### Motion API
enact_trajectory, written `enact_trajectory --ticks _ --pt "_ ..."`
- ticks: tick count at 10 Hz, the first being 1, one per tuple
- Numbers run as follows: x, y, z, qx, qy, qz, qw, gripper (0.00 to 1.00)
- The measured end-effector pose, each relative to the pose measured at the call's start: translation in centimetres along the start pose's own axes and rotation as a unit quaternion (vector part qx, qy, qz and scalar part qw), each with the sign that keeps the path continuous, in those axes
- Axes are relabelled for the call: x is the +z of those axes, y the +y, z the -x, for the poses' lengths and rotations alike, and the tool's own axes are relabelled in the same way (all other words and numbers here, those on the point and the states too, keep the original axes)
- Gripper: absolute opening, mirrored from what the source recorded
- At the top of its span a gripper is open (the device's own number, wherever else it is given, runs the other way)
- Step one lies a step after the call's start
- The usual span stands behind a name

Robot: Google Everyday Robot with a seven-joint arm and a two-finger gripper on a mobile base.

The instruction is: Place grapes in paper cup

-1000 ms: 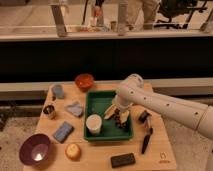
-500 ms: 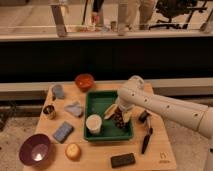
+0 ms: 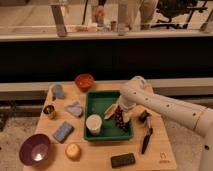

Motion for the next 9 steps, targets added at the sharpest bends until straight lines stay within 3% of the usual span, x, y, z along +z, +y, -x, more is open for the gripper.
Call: enact_trajectory --ticks 2,4,7,9 --pt "0.7 0.0 -0.2 0.011 0.006 0.012 0.9999 0.74" --pt "1.2 0.0 -0.7 0.022 0.016 0.021 0.9994 0.52" --pt "1.8 0.2 -0.9 0.027 0.009 0.029 0.9992 0.22" --pt "2.0 0.1 -0.9 0.024 0.004 0.03 0.9992 0.12"
